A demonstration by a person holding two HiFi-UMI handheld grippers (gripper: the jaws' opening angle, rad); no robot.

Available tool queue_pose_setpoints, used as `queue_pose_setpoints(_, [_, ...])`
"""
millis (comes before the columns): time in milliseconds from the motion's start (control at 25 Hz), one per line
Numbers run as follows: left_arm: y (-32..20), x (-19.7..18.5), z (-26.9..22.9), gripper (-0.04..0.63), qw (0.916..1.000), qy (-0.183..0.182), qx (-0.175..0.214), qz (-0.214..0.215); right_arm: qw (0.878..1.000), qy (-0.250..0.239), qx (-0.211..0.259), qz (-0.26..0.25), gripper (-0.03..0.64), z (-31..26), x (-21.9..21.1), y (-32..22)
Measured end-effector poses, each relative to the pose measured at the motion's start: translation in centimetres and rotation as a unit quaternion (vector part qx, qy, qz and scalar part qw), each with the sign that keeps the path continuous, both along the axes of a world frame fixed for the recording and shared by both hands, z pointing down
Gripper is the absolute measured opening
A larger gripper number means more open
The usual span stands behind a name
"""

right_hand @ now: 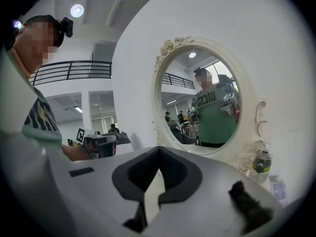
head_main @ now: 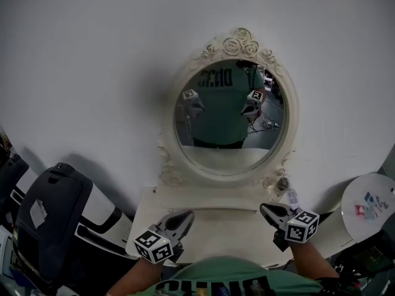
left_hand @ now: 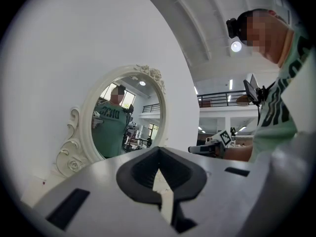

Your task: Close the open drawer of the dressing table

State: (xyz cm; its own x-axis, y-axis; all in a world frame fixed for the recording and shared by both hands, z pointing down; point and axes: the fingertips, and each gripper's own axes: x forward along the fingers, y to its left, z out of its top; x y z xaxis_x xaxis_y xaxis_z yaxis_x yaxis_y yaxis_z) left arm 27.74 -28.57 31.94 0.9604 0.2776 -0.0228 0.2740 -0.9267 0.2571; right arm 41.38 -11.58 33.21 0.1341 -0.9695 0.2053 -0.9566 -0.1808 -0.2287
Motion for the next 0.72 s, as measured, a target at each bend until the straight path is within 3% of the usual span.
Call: queue_pose_setpoints(720, [1.5,0.7,0.1,0.009,0.9999,-0.011,-0.005,-0.009,1.0,0.01,-0.009,-0.019,0.011,0.7,0.9,0.6])
